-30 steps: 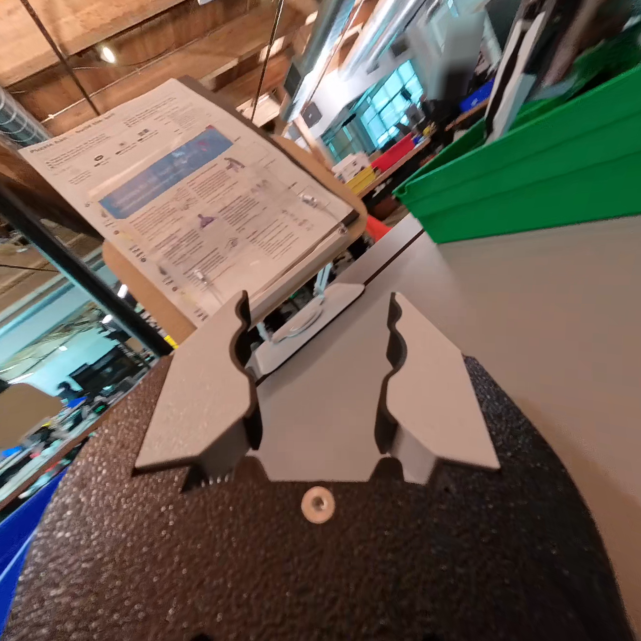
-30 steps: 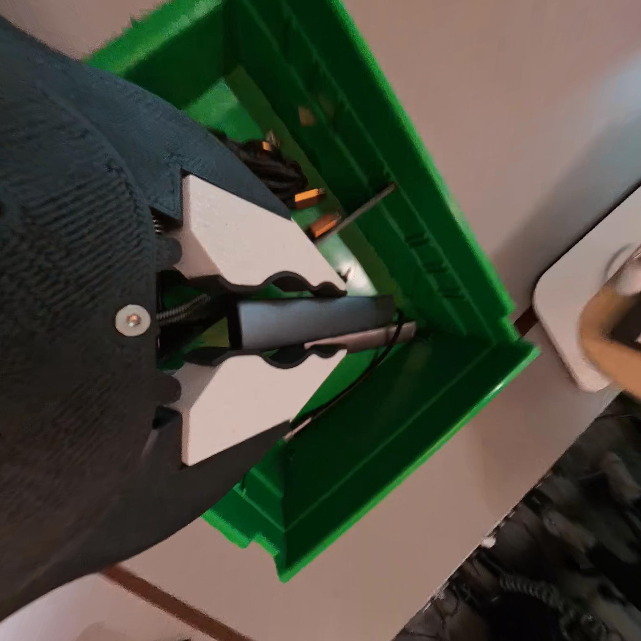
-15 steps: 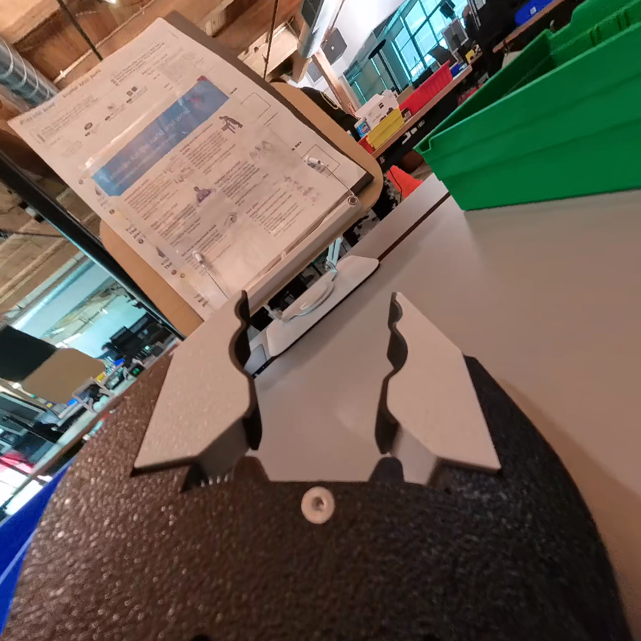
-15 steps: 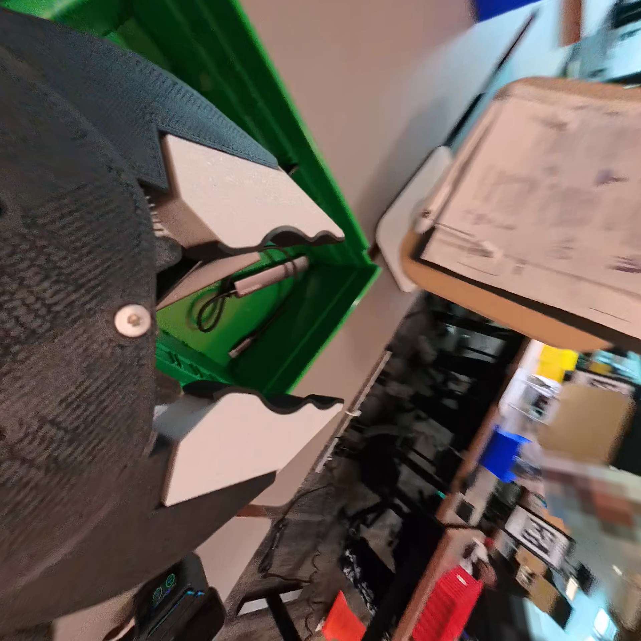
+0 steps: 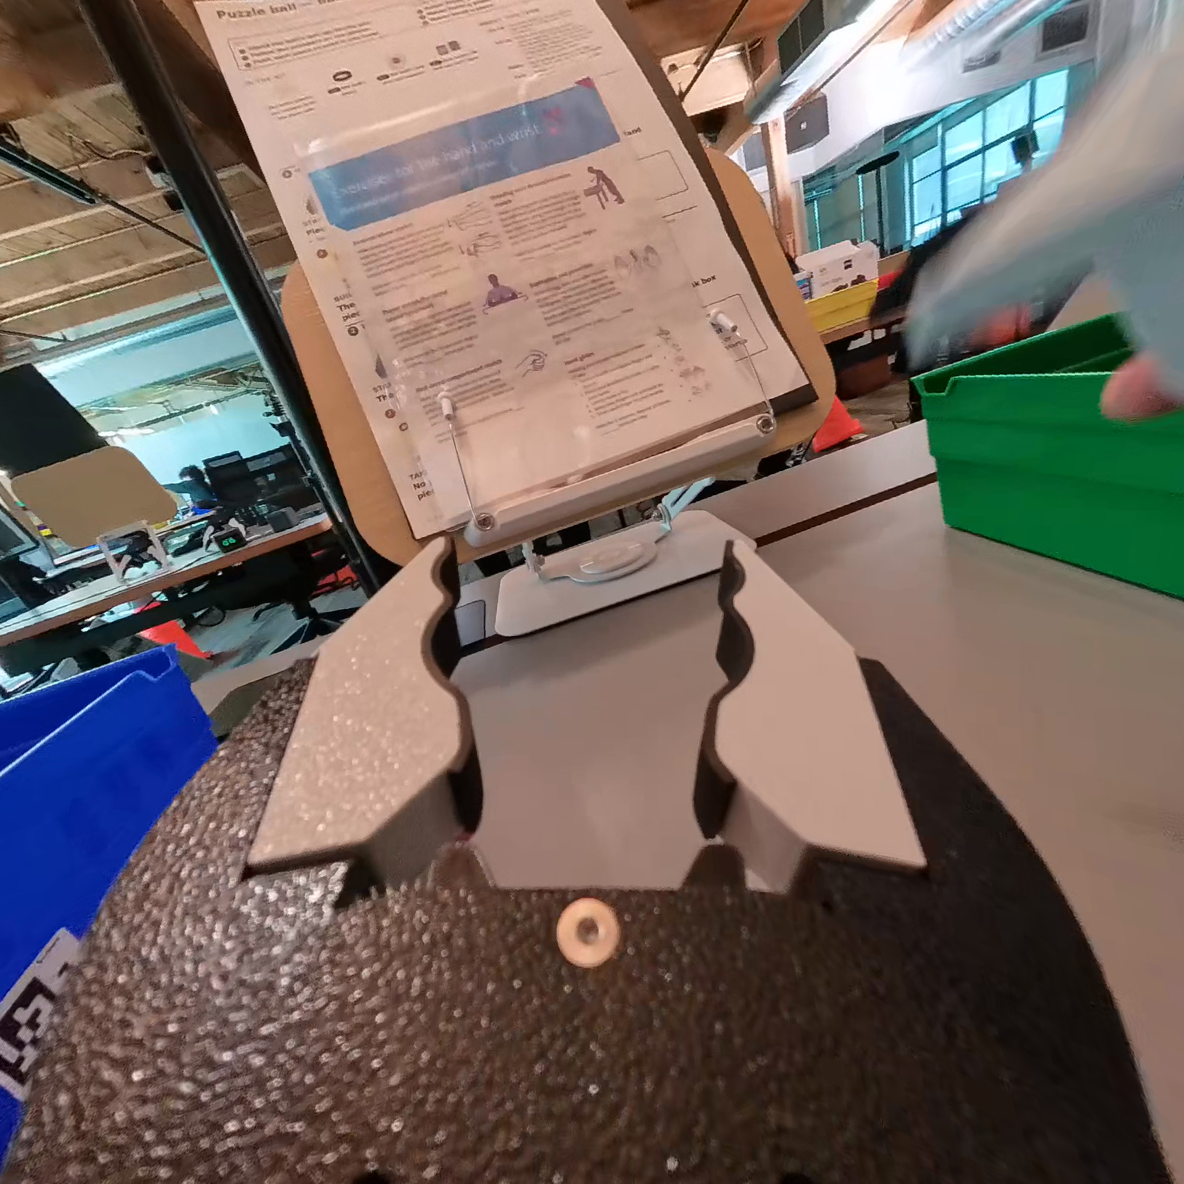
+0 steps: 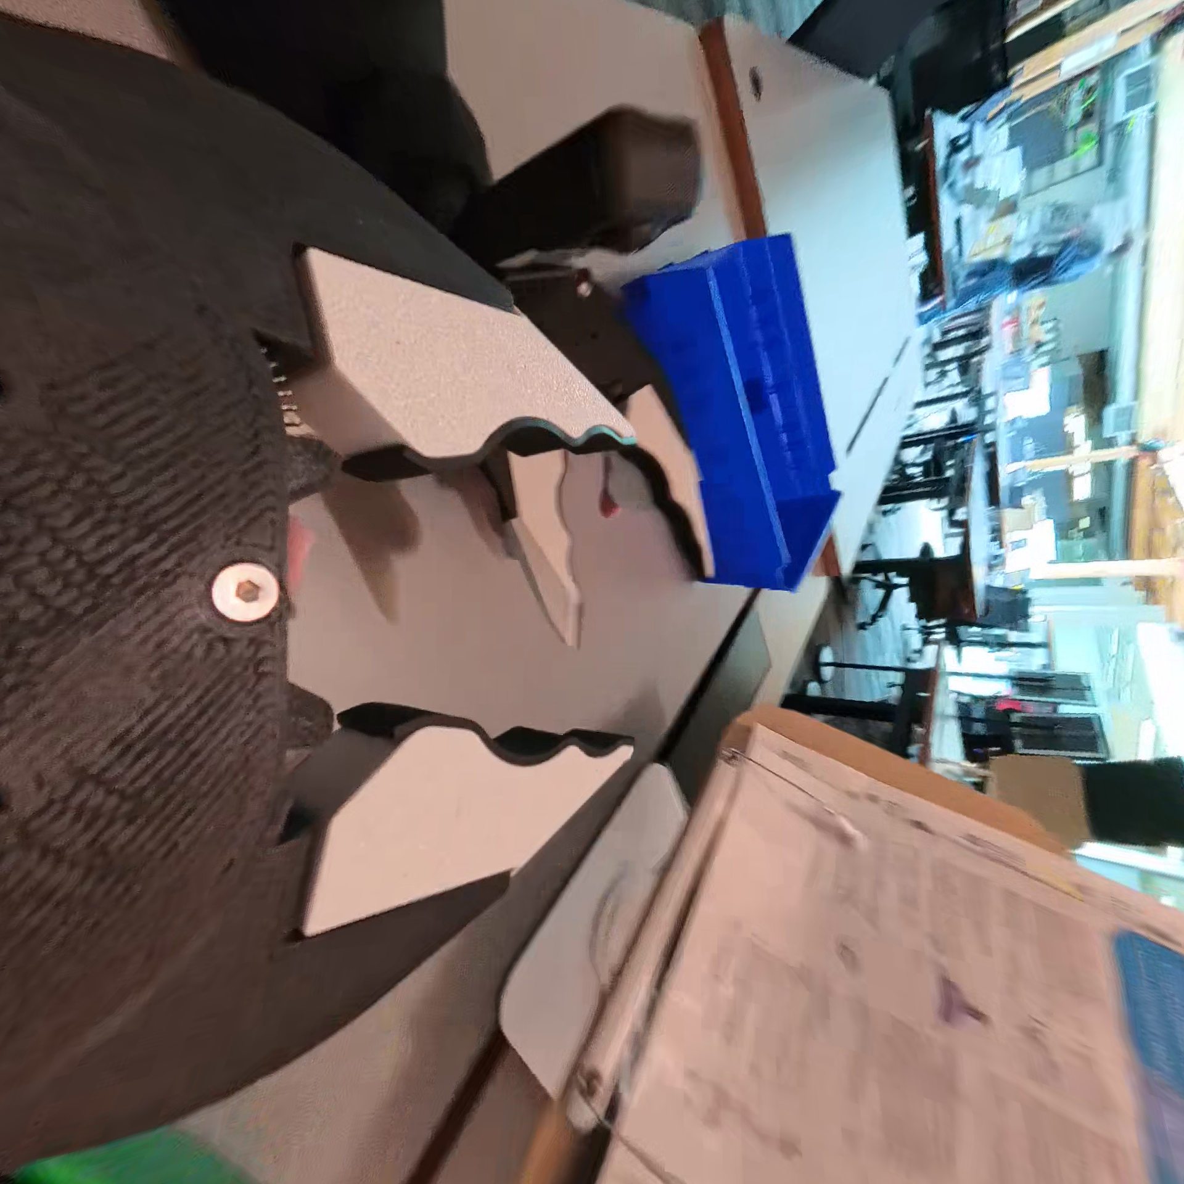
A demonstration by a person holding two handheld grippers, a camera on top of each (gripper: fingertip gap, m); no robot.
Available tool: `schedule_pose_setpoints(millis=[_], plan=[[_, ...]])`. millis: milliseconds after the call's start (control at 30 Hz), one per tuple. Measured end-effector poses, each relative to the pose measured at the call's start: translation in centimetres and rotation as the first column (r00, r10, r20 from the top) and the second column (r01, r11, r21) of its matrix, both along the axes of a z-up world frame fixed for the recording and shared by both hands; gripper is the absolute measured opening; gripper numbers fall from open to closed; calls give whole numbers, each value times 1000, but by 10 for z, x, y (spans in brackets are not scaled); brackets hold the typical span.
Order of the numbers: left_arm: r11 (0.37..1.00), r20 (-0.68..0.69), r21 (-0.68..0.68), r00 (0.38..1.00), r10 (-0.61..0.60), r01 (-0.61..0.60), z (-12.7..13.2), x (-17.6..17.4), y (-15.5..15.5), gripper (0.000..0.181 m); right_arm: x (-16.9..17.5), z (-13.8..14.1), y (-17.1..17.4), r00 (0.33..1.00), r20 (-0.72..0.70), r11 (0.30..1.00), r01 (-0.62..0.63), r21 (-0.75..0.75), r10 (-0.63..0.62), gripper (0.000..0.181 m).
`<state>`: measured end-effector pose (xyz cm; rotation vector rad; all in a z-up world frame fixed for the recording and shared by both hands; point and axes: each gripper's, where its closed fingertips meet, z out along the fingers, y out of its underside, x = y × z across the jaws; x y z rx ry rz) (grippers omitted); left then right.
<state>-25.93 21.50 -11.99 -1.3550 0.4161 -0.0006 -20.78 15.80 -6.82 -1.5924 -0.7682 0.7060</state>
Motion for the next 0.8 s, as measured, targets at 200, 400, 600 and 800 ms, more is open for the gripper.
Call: schedule_pose_setpoints(millis=[200, 400, 600, 800], plan=[[992, -117, -78, 989, 85, -95, -12, -16, 2, 80, -3, -63, 19, 966, 44, 965, 252, 64, -255, 91], [942, -342, -251, 931, 130, -224, -41, -40, 8, 91, -15, -86, 17, 961, 36, 961, 275, -9, -275, 91], [912, -97, -405, 995, 34, -71, -44, -46, 4, 93, 8, -99, 23, 925, 131, 934, 358, 10, -356, 86], [893, 98, -417, 986, -137, 165, -36, -11, -7, 110, 27, -101, 33, 862, 215, 889, 445, 111, -459, 107]])
